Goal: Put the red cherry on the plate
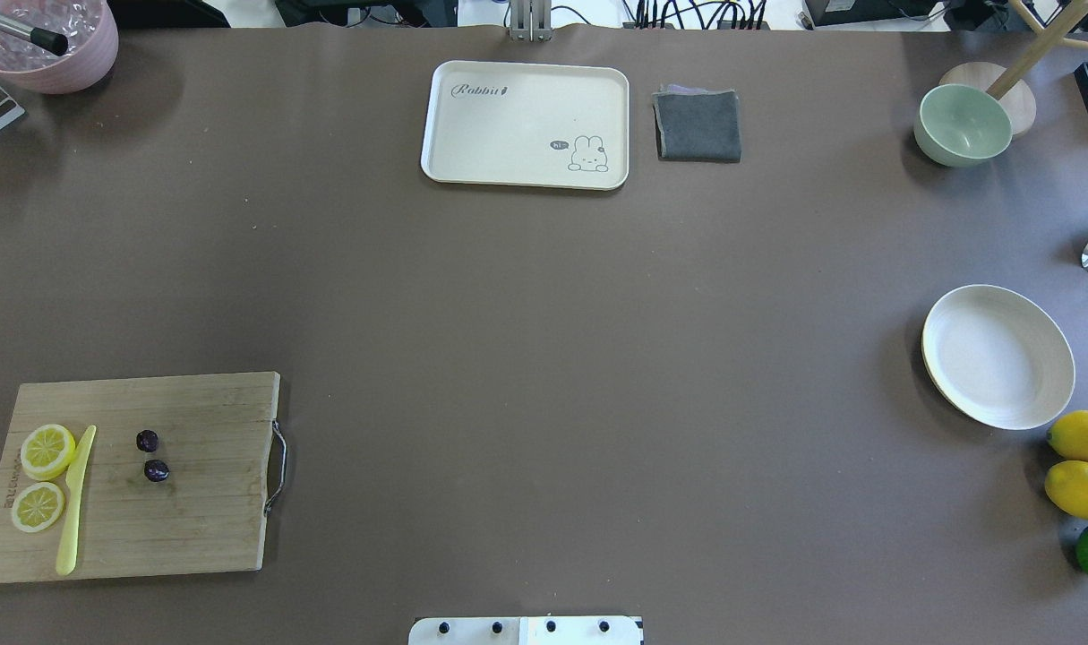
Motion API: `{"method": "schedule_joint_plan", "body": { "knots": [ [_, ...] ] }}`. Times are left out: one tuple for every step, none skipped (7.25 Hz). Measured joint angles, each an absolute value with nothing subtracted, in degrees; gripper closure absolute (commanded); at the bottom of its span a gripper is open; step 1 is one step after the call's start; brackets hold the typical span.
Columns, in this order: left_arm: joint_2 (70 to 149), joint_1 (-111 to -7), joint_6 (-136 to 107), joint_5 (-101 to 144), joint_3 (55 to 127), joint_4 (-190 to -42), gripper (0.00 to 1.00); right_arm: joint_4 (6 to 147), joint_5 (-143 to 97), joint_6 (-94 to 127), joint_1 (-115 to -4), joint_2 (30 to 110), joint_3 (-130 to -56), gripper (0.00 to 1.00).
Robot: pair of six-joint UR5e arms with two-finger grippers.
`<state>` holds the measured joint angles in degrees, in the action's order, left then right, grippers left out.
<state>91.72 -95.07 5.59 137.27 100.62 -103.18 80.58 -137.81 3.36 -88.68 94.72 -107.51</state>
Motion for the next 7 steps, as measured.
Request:
{"method": "schedule_joint_plan", "body": {
  "knots": [
    [91.8, -93.4, 5.6, 137.2, 100.4, -103.4, 0.02, 80.0, -138.7, 3.4, -88.2, 95.0, -106.2, 0.0],
    [91.7, -91.6, 5.5, 137.3, 100.1, -103.4, 0.02, 79.7, -138.8, 3.8, -87.4, 95.1, -104.4, 0.02],
    [91.5, -90.6, 5.4, 137.3, 99.9, -103.5, 0.02, 78.4, -138.2, 5.8, -85.9, 95.2, -102.5, 0.02],
    [91.4, -89.9, 4.6, 137.3, 99.7, -103.5, 0.02, 73.8, -136.6, 10.9, -83.0, 95.2, -100.1, 0.02],
    [91.4, -89.5, 2.9, 137.3, 99.6, -103.9, 0.02, 64.8, -134.6, 18.3, -79.1, 95.3, -95.9, 0.05],
    [91.3, -89.3, 1.6, 137.3, 99.5, -104.9, 0.02, 53.9, -132.8, 25.6, -75.3, 95.3, -90.3, 0.09],
    [91.1, -89.1, 1.0, 137.3, 99.5, -105.6, 0.02, 43.9, -130.9, 31.9, -72.0, 95.3, -84.9, 0.14]
  ]
}}
